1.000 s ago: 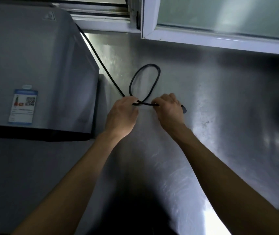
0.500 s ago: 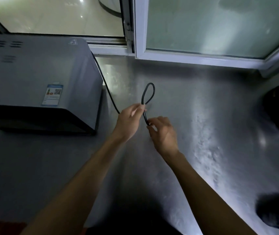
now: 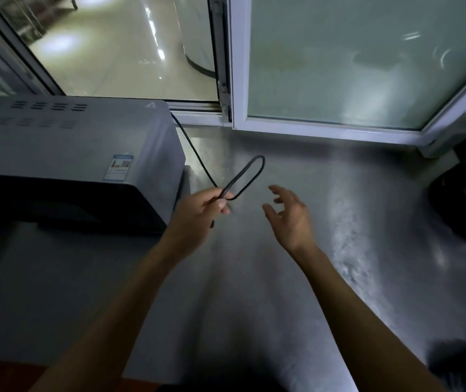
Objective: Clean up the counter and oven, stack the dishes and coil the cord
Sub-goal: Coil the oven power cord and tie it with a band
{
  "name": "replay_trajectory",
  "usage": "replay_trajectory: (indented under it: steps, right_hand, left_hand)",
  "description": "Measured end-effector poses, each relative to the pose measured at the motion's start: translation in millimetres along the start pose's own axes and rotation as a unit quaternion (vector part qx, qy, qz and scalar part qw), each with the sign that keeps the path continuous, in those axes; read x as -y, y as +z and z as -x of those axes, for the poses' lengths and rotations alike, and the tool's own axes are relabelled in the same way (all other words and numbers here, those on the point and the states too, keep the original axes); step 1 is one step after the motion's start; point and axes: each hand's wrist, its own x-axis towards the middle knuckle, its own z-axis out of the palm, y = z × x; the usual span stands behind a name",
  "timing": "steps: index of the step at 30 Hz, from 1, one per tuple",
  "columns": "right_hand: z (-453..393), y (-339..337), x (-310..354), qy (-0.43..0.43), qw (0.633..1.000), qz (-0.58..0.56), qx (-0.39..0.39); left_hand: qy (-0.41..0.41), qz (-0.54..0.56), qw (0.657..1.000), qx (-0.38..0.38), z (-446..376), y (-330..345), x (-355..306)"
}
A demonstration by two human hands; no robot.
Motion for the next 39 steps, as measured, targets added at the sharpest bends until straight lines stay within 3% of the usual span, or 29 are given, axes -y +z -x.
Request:
replay_trajectory:
  steps: [7,14,22,30,34,39]
  right_hand:
    - [-35.1,23.1,36.3,0.093,0.99,-0.102,0.016]
    - [-43.5,44.9,57.2,0.056,0.994,-0.093,0.02]
    - [-41.6,63.0,61.1,0.115,0.98,-0.15,0.054]
    - [-46.4,49.3,99.6,0.136,0.966,-0.214,-0.052]
    - [-51.2,34.0,127.6,0.125,0.953,-0.245,-0.129]
    - [-51.3,9.9,158.3,0.095,0.952,-0.234,-0.171]
  left_hand:
    - [0.069,-0.015,0.996,-0.053,35.2,-40.8,-5.1]
    - [0.051,0.02,0.994,-0.094,50.2,-59.6,10.1]
    - [0.069,0.095,0.985,-0.125,39.3,-76.9,24.9]
    - [0.06,0.052,0.991,-0.112,4.6,-96.3,46.8]
    - [0.065,0.078,0.992,-0.078,-22.3,-93.1,62.4]
    - [0.069,0.006,0.997,-0.016,-59.7,-73.9,73.1]
